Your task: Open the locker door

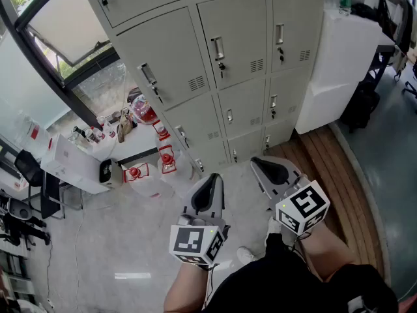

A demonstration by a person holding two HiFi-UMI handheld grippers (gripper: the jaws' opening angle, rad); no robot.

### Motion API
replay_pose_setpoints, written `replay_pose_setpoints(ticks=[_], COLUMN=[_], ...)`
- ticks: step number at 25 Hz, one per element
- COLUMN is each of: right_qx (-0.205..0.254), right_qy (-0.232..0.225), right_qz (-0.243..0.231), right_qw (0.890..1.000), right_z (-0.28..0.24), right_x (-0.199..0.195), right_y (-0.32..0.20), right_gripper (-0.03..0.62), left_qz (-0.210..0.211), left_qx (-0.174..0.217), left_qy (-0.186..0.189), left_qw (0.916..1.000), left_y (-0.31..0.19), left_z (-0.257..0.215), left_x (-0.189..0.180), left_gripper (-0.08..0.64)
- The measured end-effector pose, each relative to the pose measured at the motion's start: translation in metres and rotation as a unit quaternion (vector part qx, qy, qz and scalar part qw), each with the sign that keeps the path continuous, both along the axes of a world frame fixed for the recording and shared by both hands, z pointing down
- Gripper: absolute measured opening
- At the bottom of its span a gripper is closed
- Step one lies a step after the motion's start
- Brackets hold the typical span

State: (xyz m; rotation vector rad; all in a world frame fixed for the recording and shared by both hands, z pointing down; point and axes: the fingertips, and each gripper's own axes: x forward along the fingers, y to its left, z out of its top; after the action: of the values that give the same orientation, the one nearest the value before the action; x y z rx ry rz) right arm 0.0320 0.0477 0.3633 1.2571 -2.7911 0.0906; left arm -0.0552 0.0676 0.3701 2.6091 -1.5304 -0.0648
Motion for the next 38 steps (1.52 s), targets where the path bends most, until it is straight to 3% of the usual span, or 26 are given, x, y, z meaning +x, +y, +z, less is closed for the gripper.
replay_pose_setpoints(ticks=[25,38], right_qx=[0.003,-0.003], right_qy=[-0.004,-0.007], right_qz=[-0.003,-0.029], right_qw=[1.0,1.0], right_z=[-0.007,-0.005], right_x=[-0.005,-0.019], right_y=[0.014,-0.045], right_gripper=[0.054,0.054], left_qz=[0.006,-0.017], left_qx=[0.005,-0.004], left_qy=[0.001,-0.001], left_qw=[1.0,0.9998], left_y=[0.017,-0.026], left_z=[-0.003,0.001], left_x=[-0.003,-0.013], left_gripper=[0.021,0.021])
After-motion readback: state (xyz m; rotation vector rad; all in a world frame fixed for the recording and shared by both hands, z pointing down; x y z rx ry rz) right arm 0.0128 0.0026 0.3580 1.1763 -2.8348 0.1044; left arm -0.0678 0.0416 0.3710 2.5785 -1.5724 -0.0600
